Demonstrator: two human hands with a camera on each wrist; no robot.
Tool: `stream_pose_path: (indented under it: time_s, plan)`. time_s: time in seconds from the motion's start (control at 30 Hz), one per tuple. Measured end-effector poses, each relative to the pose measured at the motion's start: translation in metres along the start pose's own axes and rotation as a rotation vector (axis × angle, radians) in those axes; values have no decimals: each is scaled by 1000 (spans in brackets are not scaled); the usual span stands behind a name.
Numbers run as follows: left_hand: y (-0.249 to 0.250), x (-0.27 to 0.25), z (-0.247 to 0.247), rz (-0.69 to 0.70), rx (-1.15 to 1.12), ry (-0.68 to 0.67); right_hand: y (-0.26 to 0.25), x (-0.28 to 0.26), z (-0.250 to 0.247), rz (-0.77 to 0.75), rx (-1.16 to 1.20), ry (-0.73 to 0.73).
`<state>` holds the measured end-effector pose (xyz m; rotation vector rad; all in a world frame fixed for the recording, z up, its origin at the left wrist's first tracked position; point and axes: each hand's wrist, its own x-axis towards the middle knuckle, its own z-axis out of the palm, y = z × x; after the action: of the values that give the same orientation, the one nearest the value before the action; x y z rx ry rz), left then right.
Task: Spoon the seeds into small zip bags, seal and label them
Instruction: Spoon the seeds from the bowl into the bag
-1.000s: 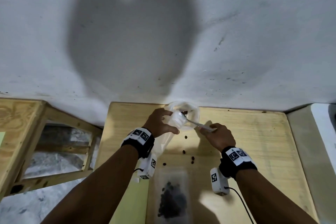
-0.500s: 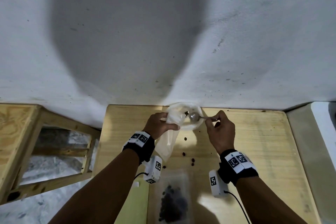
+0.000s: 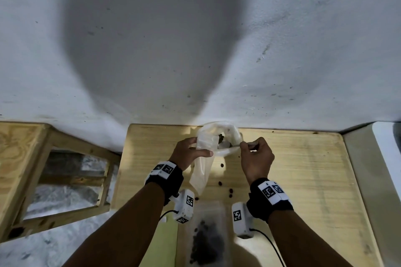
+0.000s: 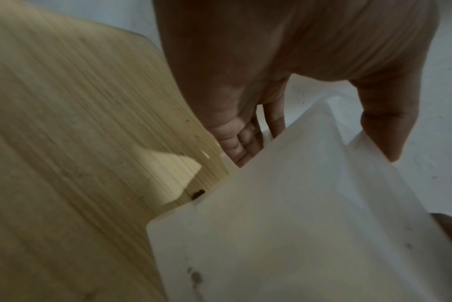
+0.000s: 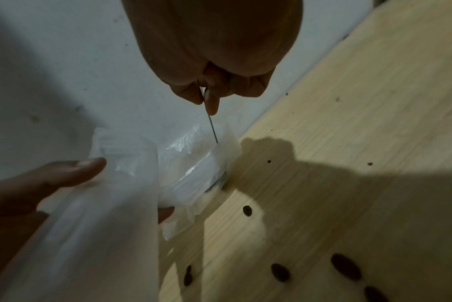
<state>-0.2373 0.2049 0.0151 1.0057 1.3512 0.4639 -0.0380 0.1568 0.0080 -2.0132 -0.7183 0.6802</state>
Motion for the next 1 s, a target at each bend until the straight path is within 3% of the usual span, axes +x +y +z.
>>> stream_pose_path:
  time_s: [0.2, 0.53, 0.73, 1.0]
  plan:
    - [-6, 8, 4, -77, -91, -3, 11, 11, 8, 214, 94, 102]
    - [-1, 14, 4, -127, -157, -46, 23, 12, 13, 426, 263, -53]
    - [2, 16, -1, -124, -184, -47, 29, 19, -2, 427, 284, -61]
    - [2, 15, -7, -62, 66, -35, 20, 26, -34, 373, 353, -57]
